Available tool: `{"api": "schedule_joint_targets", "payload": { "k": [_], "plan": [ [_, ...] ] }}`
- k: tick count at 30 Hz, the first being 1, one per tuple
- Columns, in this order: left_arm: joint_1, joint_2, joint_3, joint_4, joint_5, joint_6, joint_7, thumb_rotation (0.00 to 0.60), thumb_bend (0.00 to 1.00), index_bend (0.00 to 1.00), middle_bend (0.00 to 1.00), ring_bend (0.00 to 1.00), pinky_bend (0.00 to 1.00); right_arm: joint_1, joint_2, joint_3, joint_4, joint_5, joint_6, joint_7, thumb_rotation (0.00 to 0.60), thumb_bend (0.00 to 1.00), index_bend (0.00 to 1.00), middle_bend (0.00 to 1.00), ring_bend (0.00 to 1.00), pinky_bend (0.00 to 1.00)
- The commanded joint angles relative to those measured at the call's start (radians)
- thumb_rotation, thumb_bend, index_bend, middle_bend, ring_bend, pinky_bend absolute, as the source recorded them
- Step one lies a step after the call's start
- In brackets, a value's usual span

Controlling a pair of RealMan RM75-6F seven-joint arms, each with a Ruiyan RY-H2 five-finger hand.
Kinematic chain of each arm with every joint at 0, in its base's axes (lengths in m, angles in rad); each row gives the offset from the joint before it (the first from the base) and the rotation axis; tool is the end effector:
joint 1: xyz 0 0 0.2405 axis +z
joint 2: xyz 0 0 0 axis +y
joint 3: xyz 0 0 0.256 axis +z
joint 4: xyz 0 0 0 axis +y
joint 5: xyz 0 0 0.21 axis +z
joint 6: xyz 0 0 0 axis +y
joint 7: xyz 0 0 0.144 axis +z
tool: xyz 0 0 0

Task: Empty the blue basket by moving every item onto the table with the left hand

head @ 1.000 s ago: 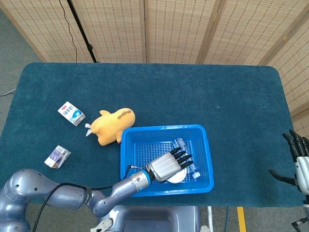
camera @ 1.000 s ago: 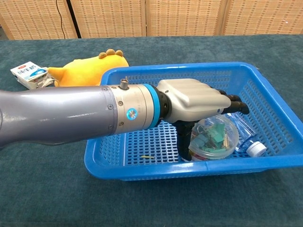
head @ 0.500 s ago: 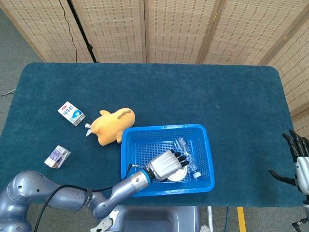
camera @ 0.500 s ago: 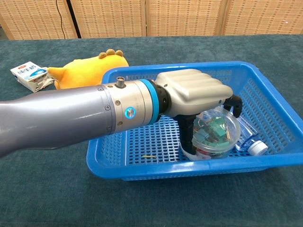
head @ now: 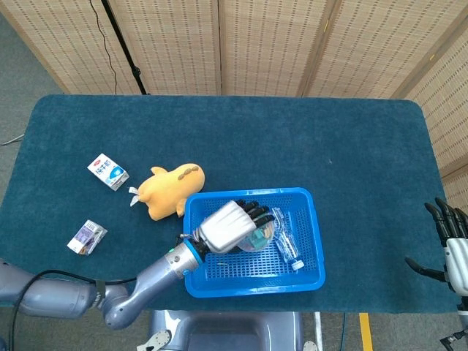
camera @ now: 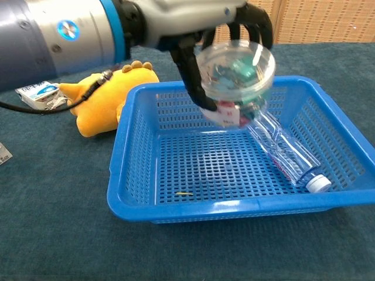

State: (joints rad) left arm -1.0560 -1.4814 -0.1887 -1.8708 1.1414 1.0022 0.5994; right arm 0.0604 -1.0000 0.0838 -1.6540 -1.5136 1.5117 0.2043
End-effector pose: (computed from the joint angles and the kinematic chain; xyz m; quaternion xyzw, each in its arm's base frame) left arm 0.0225 0.2907 -0.0027 -0.8280 -0.1931 -0.4541 0.2662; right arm -0.3078 -0.1802 0.2004 0.5574 -0.4084 0.4431 0.5711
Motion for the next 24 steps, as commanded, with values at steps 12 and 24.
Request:
{"api": "schedule_joint_targets", "payload": {
  "k": [12,24],
  "plan": [
    [0.370,0.488,0.171,0.055,0.292,0.182,-0.593,0.600,0.10,0.49,0.50,0.50,0.53,-0.003,-0.007,-0.018,-0.027,-0.041,0.013,-0.045,0.600,0.00,0.00,0.00,0.00,0.00],
    [0.452,0.351,0.216,0.456,0.313,0.118,-0.920,0.600,0.10,0.49,0.49,0.48,0.53,0.003,-0.019,-0.026,-0.035,-0.045,-0.002,-0.080,0.600,0.00,0.00,0.00,0.00,0.00]
  ]
}}
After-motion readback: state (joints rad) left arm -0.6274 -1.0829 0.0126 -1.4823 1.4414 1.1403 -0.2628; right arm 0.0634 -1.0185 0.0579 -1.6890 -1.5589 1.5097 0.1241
